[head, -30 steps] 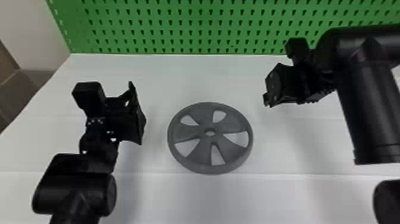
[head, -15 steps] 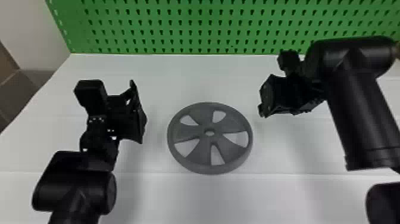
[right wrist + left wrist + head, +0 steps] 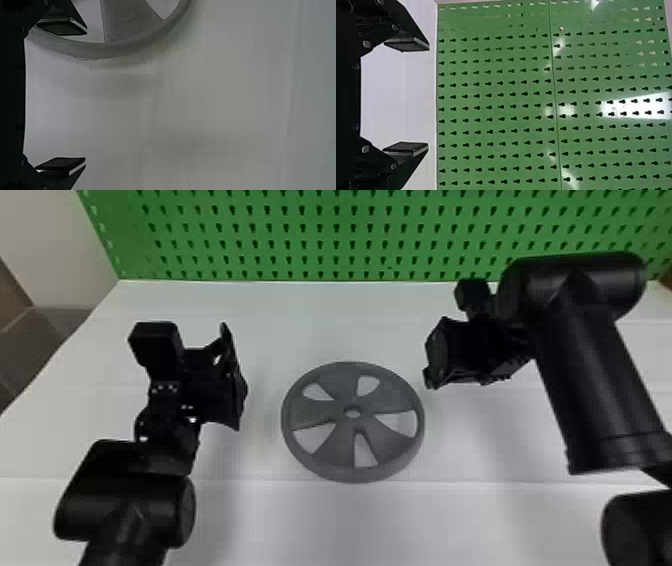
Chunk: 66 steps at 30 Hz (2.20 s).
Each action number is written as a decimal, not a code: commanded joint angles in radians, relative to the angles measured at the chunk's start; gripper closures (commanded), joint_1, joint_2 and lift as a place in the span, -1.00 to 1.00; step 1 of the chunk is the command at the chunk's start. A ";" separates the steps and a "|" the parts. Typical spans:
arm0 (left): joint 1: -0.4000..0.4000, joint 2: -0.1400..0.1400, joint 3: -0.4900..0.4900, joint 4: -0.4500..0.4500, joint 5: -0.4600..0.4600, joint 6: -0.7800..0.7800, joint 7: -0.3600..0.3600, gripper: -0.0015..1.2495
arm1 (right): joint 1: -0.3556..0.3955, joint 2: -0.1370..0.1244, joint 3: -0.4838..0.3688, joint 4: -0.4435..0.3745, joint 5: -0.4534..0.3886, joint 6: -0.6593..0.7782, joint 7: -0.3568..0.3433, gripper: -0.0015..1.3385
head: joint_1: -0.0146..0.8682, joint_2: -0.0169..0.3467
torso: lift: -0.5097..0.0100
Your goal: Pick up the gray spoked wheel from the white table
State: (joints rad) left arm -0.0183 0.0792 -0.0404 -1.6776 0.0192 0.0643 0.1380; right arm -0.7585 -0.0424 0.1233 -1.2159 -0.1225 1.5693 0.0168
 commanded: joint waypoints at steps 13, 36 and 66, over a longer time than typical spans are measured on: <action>-0.009 0.016 -0.009 0.001 -0.008 0.006 0.000 -0.41 | 0.031 0.043 0.048 0.052 -0.058 0.003 0.000 -0.79 | 0.80 -0.59 | 0.59; -0.015 0.031 -0.027 0.001 -0.005 0.011 0.017 -0.40 | 0.034 0.043 0.019 0.072 -0.058 0.003 0.000 -0.78 | 0.80 -0.59 | 0.59; -0.020 0.033 -0.033 -0.001 -0.005 0.011 0.021 -0.40 | 0.018 0.043 0.027 0.170 -0.060 0.003 0.000 -0.78 | 0.80 -0.59 | 0.59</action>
State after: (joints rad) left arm -0.0379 0.1120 -0.0733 -1.6776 0.0125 0.0751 0.1594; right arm -0.7379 0.0000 0.1444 -1.0618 -0.1725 1.5693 0.0168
